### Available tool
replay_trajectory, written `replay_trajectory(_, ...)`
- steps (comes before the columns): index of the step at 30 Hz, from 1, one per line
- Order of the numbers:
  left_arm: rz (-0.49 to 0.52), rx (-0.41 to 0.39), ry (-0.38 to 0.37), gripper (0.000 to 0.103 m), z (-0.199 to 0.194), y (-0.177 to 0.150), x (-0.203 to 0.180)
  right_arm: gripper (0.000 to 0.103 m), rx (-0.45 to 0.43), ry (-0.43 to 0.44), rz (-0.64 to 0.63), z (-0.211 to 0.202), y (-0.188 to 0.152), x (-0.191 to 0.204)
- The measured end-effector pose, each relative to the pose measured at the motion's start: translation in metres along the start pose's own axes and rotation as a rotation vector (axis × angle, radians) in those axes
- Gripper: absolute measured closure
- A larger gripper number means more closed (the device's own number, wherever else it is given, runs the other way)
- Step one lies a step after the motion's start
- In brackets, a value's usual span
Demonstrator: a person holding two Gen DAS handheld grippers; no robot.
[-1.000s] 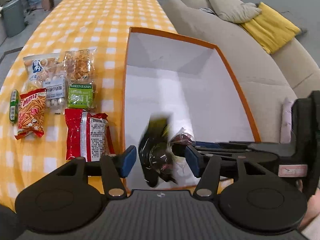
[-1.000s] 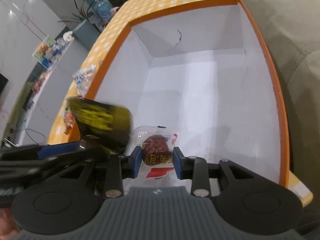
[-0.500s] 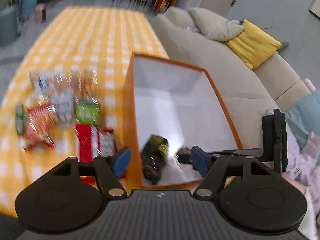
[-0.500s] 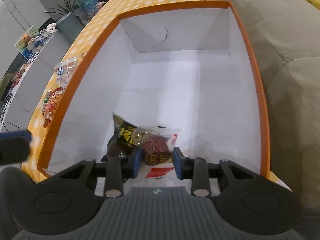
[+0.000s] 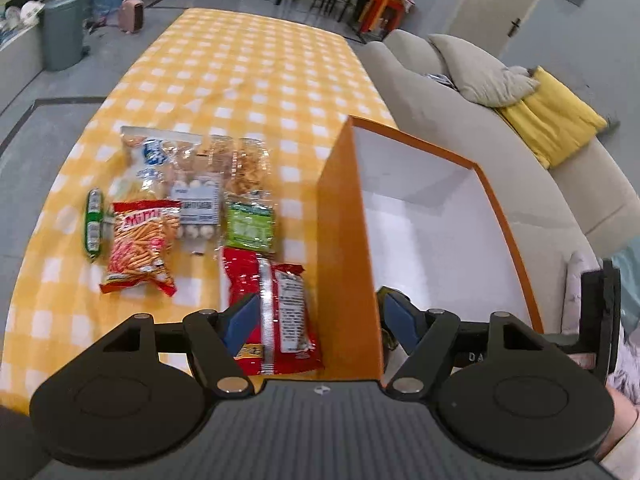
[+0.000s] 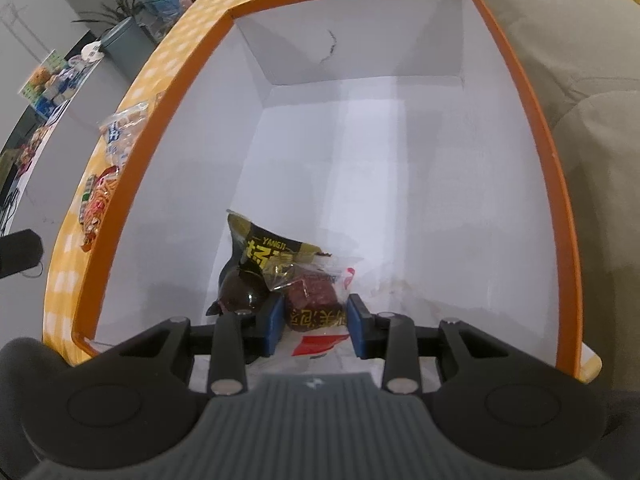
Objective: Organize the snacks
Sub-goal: 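Carry the pastry into the box and release with right tool while left drops black packet, then move both tools back over the remaining snacks on the table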
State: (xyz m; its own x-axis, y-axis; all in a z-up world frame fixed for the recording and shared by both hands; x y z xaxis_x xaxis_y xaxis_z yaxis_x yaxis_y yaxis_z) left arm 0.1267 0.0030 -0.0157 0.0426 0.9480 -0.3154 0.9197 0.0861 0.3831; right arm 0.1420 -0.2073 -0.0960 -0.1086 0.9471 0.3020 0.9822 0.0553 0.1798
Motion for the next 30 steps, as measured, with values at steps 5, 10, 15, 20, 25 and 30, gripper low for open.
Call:
replay_trajectory(5, 0.01, -0.055, 0.089, 0.019, -0.012, 0.0, 0.012, 0.059, -0.007, -0.014, -0.005, -0.002, -0.004, 0.003)
replay_trajectory(10, -0.047, -0.042, 0.141, 0.019, -0.01, 0.003, 0.031, 0.057, -0.045, -0.027, 0.005, -0.012, -0.008, 0.003)
replay_trajectory(15, -0.126, -0.032, 0.149, 0.019, -0.012, 0.006, 0.058, 0.057, -0.127, -0.018, 0.027, -0.037, -0.013, 0.006)
replay_trajectory(20, -0.208, -0.032, 0.184, 0.019, -0.014, 0.006, 0.095, 0.055, -0.218, 0.0, 0.002, -0.065, -0.009, 0.027)
replay_trajectory(25, -0.247, -0.051, 0.211, 0.019, -0.018, 0.006, 0.138, 0.053, -0.299, 0.044, -0.084, -0.083, 0.0, 0.075)
replay_trajectory(30, -0.334, -0.108, 0.174, 0.019, -0.02, 0.01, 0.182, 0.041, -0.294, 0.095, -0.224, -0.075, 0.005, 0.138)
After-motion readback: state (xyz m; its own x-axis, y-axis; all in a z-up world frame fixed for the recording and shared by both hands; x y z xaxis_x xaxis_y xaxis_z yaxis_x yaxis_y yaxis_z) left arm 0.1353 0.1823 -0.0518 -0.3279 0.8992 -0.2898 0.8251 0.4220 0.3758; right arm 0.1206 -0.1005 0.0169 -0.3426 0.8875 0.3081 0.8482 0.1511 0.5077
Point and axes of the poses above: each gripper's, at about its wrist camera, not at the fingertips, and z roughly the way its jaws point, x to its left, y to its top, the point moved 4 cm from there along z, roughly the way its jaws point, and after that the axes turned 12 degrees about x, right-handed, at the moved point
